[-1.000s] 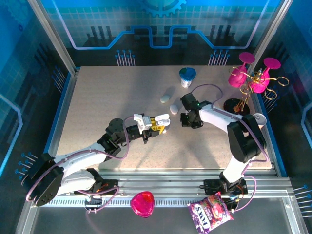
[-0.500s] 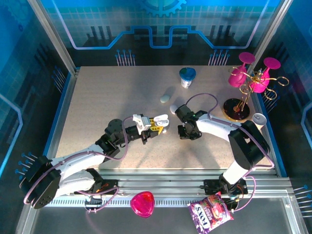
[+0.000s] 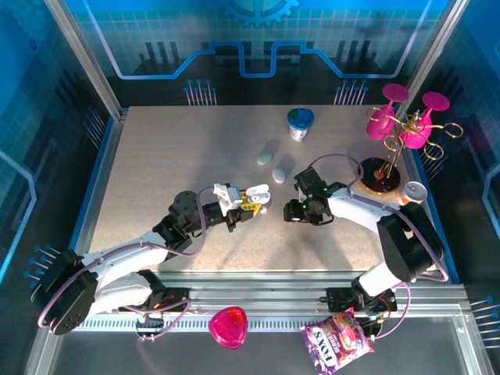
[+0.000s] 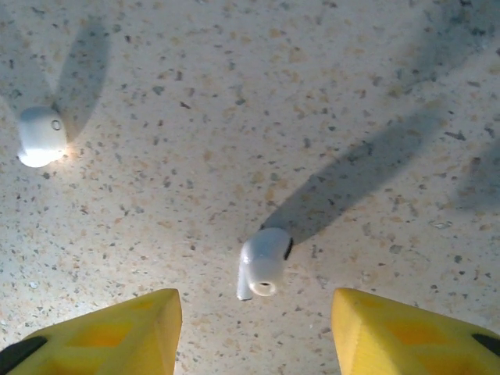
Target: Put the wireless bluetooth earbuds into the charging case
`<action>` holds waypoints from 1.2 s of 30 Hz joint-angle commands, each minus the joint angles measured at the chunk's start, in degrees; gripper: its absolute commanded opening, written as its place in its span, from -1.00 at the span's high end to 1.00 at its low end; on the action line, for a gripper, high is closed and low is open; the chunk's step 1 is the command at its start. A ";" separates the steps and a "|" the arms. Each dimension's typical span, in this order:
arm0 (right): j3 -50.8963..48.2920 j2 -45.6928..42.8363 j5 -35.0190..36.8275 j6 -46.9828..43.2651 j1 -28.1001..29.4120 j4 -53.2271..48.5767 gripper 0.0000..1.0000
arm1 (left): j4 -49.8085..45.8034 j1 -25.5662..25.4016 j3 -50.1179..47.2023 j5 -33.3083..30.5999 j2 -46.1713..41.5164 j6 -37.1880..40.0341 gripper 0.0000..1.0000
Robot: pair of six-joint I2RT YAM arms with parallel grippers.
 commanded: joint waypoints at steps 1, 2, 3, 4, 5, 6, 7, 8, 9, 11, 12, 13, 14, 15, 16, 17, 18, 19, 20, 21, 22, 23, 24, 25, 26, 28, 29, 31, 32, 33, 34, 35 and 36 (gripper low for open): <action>1.64 2.11 -2.39 1.19 -0.75 0.03 0.04 | 0.92 -0.02 -0.36 -0.34 -0.41 0.43 0.66; 2.42 3.09 -1.42 1.68 -0.61 -1.34 0.10 | 0.92 -0.04 -0.31 -0.34 -0.40 0.43 0.66; 3.69 3.92 -0.74 2.14 -0.45 -2.27 0.14 | 0.92 -0.04 -0.36 -0.32 -0.49 0.43 0.66; 5.07 4.84 -0.23 2.42 -0.18 -3.46 0.16 | 0.85 -0.04 -0.36 -0.20 -0.52 0.47 0.66; 6.15 5.81 0.64 2.68 0.29 -4.90 0.18 | 0.81 0.01 -0.34 -0.25 -0.57 0.51 0.66; 7.18 6.60 1.84 2.82 0.76 -6.34 0.20 | 0.76 -0.04 -0.34 -0.16 -0.64 0.60 0.66; 8.52 7.59 3.39 2.89 1.37 -8.16 0.22 | 0.69 -0.02 -0.32 -0.07 -0.79 0.59 0.66; 9.80 8.51 5.00 2.92 1.97 -10.12 0.23 | 0.63 -0.04 -0.39 -0.06 -0.94 0.69 0.66; 10.88 9.20 6.61 2.92 2.46 -11.48 0.25 | 0.54 -0.04 -0.50 -0.03 -1.09 0.78 0.66; 13.16 10.76 9.68 2.91 3.52 -14.30 0.29 | 0.45 -0.04 -0.75 0.01 -1.66 0.93 0.66; 14.11 11.36 10.38 2.91 3.96 -15.31 0.32 | 0.43 -0.04 -0.92 -0.06 -1.84 1.03 0.66; 14.99 12.10 10.89 2.76 4.38 -16.12 0.32 | 0.40 -0.04 -1.17 -0.17 -2.17 1.23 0.66; 15.82 12.88 11.25 2.74 4.76 -16.83 0.33 | 0.34 -0.03 -1.43 -0.32 -2.49 1.46 0.66; 16.57 13.63 11.50 2.66 5.08 -17.35 0.33 | 0.34 -0.03 -1.66 -0.50 -2.81 1.51 0.66; 17.42 14.46 11.93 2.50 5.36 -18.14 0.33 | 0.40 -0.04 -1.98 -0.66 -3.14 1.70 0.66; 18.24 15.29 12.67 2.48 5.63 -18.95 0.34 | 0.39 0.02 -2.27 -0.84 -3.46 1.83 0.66; 18.85 16.04 13.21 2.34 5.92 -19.55 0.34 | 0.37 -0.04 -2.47 -0.98 -3.80 1.90 0.65; 19.44 16.65 13.51 2.23 6.15 -19.98 0.35 | 0.35 0.01 -2.68 -1.10 -4.10 1.98 0.66; 19.91 17.36 13.51 2.18 6.33 -20.09 0.35 | 0.31 -0.01 -2.86 -1.20 -4.31 2.10 0.66; 20.23 17.81 13.38 2.13 6.46 -20.18 0.37 | 0.32 -0.01 -3.01 -1.29 -4.44 2.18 0.66; 20.51 18.24 13.21 2.12 6.53 -20.25 0.38 | 0.32 -0.04 -3.08 -1.29 -4.53 2.18 0.65; 20.88 18.61 13.19 2.05 6.63 -20.51 0.38 | 0.32 0.03 -3.13 -1.29 -4.54 2.25 0.66; 21.15 18.89 13.38 2.04 6.72 -20.73 0.39 | 0.37 0.00 -3.12 -1.22 -4.62 2.27 0.66; 21.39 19.07 13.58 2.03 6.82 -21.14 0.39 | 0.41 0.03 -3.10 -1.22 -4.57 2.32 0.66; 21.60 19.24 13.59 2.03 6.88 -21.48 0.39 | 0.35 0.02 -3.11 -1.21 -4.53 2.40 0.65; 21.58 19.25 13.74 2.03 6.99 -21.85 0.39 | 0.42 -0.02 -3.12 -1.21 -4.49 2.51 0.65; 21.37 19.31 13.58 2.12 6.99 -21.86 0.39 | 0.57 -0.02 -3.02 -1.21 -4.37 2.58 0.65; 20.86 19.45 13.40 2.04 6.95 -21.30 0.40 | 0.67 0.07 -2.96 -1.05 -4.23 2.62 0.65; 20.68 19.57 13.24 2.03 6.91 -21.11 0.41 | 0.73 0.01 -2.96 -1.06 -4.15 2.60 0.65; 20.65 19.96 13.14 2.03 6.88 -20.92 0.42 | 0.93 -0.01 -2.95 -0.96 -3.94 2.55 0.65; 20.65 20.43 13.05 2.17 6.75 -20.72 0.44 | 1.06 0.02 -2.97 -0.97 -3.84 2.54 0.65; 20.66 20.81 12.93 2.08 6.73 -20.56 0.45 | 1.07 0.02 -2.92 -0.87 -3.74 2.46 0.65; 20.65 21.36 12.53 2.05 6.62 -20.24 0.46 | 1.16 0.00 -2.86 -0.90 -3.83 2.34 0.65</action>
